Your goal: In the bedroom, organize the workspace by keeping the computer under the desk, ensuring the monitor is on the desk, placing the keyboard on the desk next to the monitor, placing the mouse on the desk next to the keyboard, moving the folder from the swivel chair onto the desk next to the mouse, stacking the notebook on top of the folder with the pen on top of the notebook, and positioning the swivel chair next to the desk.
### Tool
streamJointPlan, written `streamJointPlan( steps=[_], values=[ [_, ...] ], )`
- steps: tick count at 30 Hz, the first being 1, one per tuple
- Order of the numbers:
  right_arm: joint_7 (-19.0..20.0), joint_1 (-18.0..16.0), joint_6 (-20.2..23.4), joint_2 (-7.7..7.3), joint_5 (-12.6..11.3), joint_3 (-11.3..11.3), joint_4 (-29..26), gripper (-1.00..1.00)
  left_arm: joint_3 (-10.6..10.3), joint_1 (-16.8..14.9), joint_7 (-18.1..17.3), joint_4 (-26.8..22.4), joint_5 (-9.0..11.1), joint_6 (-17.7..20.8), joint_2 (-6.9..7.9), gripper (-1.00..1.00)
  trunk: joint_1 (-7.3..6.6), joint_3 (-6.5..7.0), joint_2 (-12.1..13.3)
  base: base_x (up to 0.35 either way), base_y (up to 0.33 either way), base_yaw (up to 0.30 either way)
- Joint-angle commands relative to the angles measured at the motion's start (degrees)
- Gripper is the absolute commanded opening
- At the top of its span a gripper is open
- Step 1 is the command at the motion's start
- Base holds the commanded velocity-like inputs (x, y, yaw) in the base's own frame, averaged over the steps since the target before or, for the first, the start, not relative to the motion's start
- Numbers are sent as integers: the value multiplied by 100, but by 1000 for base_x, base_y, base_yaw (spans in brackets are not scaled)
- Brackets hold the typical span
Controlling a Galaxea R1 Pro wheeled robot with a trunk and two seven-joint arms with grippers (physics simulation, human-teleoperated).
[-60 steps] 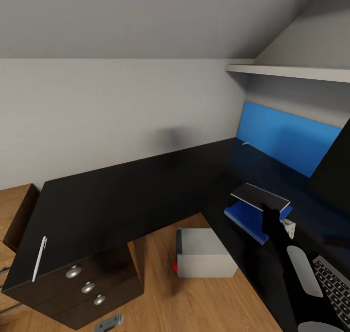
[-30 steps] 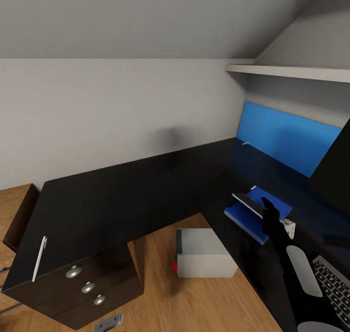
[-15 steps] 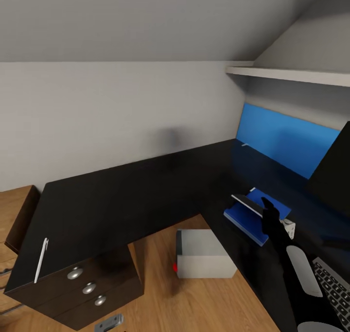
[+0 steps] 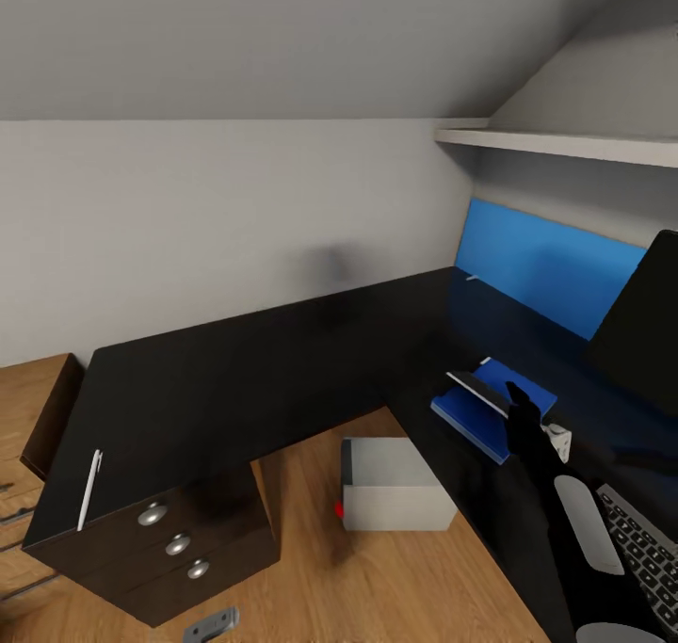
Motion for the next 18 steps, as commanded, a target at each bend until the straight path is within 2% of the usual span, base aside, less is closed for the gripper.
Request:
streamJointPlan(
  steps=[1, 12, 18],
  values=[
    [-34, -3, 28, 1, -27, -7, -10, 100, -8, 1, 43, -14, 45, 17, 2, 100, -1, -4, -3, -90, 0, 0],
    [-34, -4, 23, 9, 60, -7, -10, 100, -8, 1, 38, -14, 45, 17, 1, 100, -1, -4, -3, -20, 0, 0],
    [-34, -2, 22, 9, 62, -7, -8, 100, -8, 1, 40, -14, 45, 17, 3, 100, -1, -4, -3, -146, 0, 0]
  ],
)
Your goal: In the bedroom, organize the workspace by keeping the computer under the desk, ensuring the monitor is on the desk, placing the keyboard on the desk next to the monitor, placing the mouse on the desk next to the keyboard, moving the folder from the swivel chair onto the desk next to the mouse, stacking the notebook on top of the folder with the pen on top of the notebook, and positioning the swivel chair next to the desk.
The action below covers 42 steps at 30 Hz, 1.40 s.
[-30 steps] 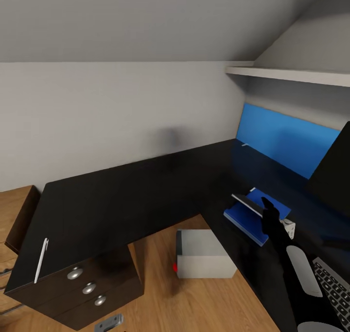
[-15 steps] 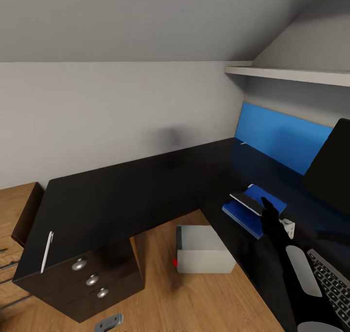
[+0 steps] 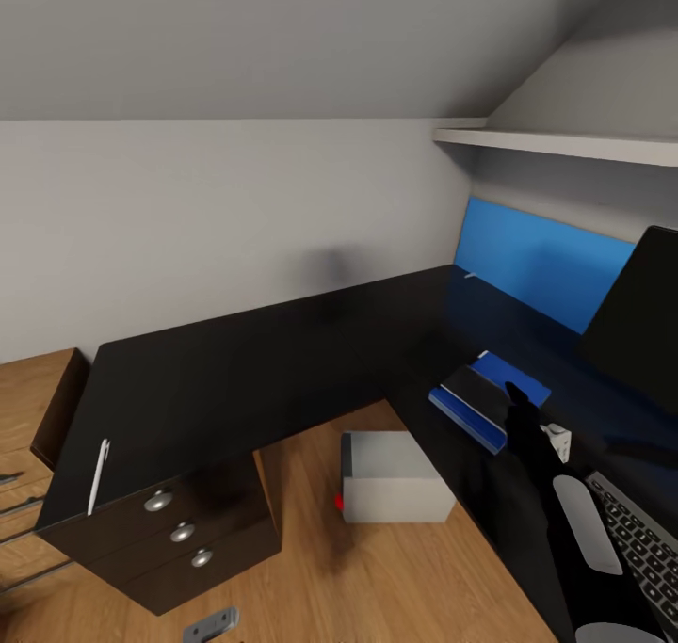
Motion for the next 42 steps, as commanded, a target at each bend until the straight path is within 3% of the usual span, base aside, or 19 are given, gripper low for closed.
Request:
streamJointPlan(
  steps=[1, 6, 9, 11, 15, 18, 20, 23, 25, 26, 27, 30, 33, 38, 42],
  values=[
    [-34, -5, 30, 1, -48, -7, -8, 100, -8, 1, 41, -14, 45, 17, 4, 100, -1, -4, -3, -49, 0, 0],
    [-37, -2, 46, 11, -10, 98, -21, 100, -8, 1, 44, -19, 50, 17, 7, 100, -1, -4, -3, -16, 0, 0],
    [-45, 0, 26, 16, 433, 699, -64, 100, -8, 1, 45, -22, 52, 15, 8, 100, -1, -4, -3, -2, 0, 0],
    [-312, -2, 18, 45, 1113, 1211, -216, 100, -7, 1, 46, -19, 49, 10, 9, 100, -44, 31, 77, 0, 0, 0],
    [-897, 0, 33, 119, 1662, 1449, -405, 100, 2, 1, 47, -15, 46, 8, 9, 100, -132, 103, 237, 0, 0, 0],
    [-2135, 0, 48, 146, 2463, 2177, -526, 100, 8, 1, 54, -14, 45, 8, 9, 100, -198, 157, 358, 0, 0, 0],
    [-2608, 0, 49, 153, 2676, 2438, -544, 100, 8, 1, 54, -14, 45, 8, 9, 100, -242, 193, 438, 0, 0, 0],
    [-3853, -1, 37, 167, 2987, 3007, -724, 100, 9, 1, 55, -14, 45, 8, 9, 100, -308, 247, 558, 0, 0, 0],
    [-4671, -2, 2, 163, 3043, 3281, -1026, 100, 9, 1, 56, -14, 45, 8, 9, 100, -352, 283, 639, 0, 0, 0],
    [-4763, -1, 3, 156, 2991, 3299, -1082, 100, 9, 1, 56, -11, 45, 8, 9, 100, -374, 301, 679, 0, 0, 0],
    [-4850, 0, 37, 102, 2782, 3295, -1156, 100, 9, 1, 56, -10, 45, 8, 9, 100, -396, 319, 719, 0, 0, 0],
    [-4880, -1, 86, 27, 2560, 3308, -1200, 100, 9, 1, 56, -11, 45, 8, 9, 100, -462, 373, 839, 0, 0, 0],
    [-4881, 0, 87, 19, 2485, 3390, -1277, 100, 9, 1, 56, -10, 45, 8, 9, 100, -528, 426, 959, 0, 0, 0],
    [-4910, 0, 72, 26, 2481, 3754, -1405, 100, 9, 1, 56, -12, 43, 8, 9, 100, -637, 516, 1160, 0, 0, 7],
    [-4912, 0, 66, 28, 2611, 4176, -1416, 100, 15, 1, 62, -12, 38, 8, 9, 100, -637, 516, 1160, 0, 0, 183]
  ],
)
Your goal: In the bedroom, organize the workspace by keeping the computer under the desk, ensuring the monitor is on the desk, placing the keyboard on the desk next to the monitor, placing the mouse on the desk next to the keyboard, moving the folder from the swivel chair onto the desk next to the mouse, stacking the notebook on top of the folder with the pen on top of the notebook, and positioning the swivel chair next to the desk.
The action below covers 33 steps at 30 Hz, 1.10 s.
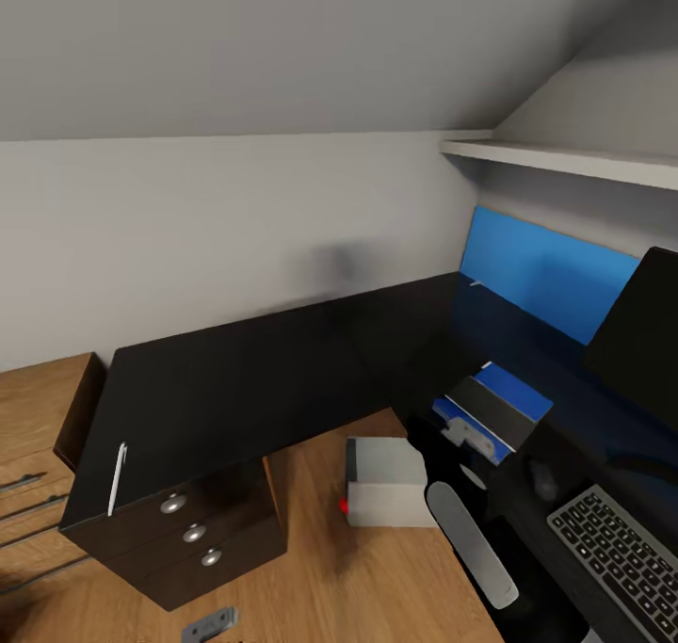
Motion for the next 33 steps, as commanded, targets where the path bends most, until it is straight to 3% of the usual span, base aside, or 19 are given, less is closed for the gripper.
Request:
streamJointPlan(
  steps=[1, 2, 6, 17, 33],
  values=[
    [-37, -5, 44, -4, 38, 67, -7, 100, -9, 0, 44, -14, 42, 18, 2, 100, 1, -5, -4, 0, 0, 233],
    [-33, -5, 24, 3, 380, 268, 6, 100, -7, 0, 46, -9, 50, 18, 2, 100, 1, -5, -4, 0, 0, 267],
    [-29, -5, 16, 16, 567, 339, 93, 100, -7, 0, 47, -7, 56, 18, 1, 100, 1, -5, -4, 0, 0, 272],
    [3, -5, 13, 267, 669, 406, 592, 100, -6, 0, 47, -7, 57, 18, 2, 100, 1, -5, -4, 0, 0, 278],
    [23, -5, 13, 555, 1126, 425, 966, 100, 2, 0, 39, -7, 58, 14, 2, 100, 1, -5, -4, 0, 0, 279]
  ],
)
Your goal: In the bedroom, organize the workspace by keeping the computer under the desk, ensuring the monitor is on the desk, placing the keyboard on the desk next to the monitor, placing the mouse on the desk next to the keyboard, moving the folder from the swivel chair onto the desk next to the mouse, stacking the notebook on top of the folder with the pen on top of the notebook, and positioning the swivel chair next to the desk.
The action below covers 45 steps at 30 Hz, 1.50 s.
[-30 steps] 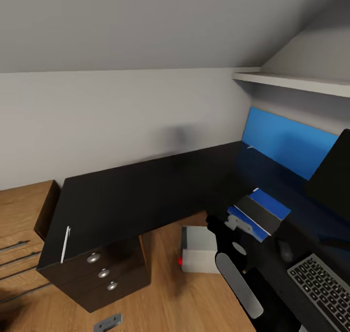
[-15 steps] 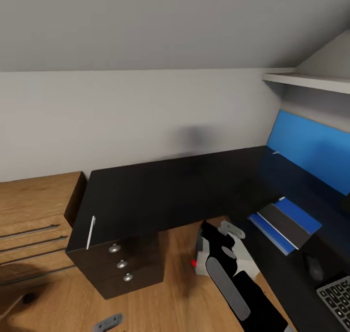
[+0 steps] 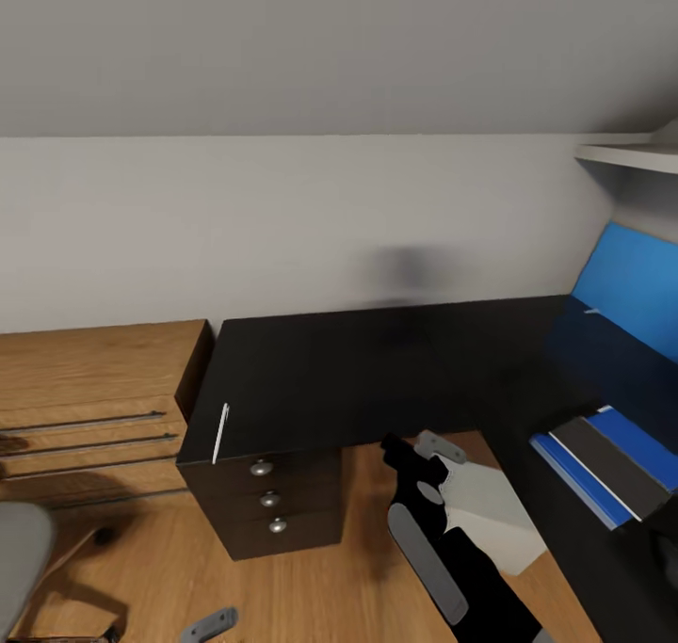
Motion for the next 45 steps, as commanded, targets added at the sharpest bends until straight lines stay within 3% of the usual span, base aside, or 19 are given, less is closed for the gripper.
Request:
streamJointPlan(
  steps=[1, 4, 15, 24, 45],
  values=[
    [-35, -5, 51, 8, 10, 13, 3, 100, -8, 1, 43, -14, 42, 17, 2, 100, 1, -5, -4, 0, 0, 279],
    [-33, -5, 49, 38, 114, 53, 43, 100, -8, 1, 42, -14, 42, 14, 2, 100, 1, -5, -4, 0, 0, 279],
    [-33, -5, -5, 44, 147, 77, 68, 100, -8, 1, 42, -14, 37, 13, 2, 100, 1, -5, -4, 0, 0, 279],
    [-39, -5, -33, 44, 160, 227, 69, 100, -8, 1, 42, -14, 37, 13, 2, 100, 1, -5, -4, 0, 0, 279],
    [-41, -5, -37, 51, 405, 275, 61, 100, -8, 1, 42, -14, 34, 14, 2, 100, 1, 58, -4, 0, 0, 265]
  ],
)
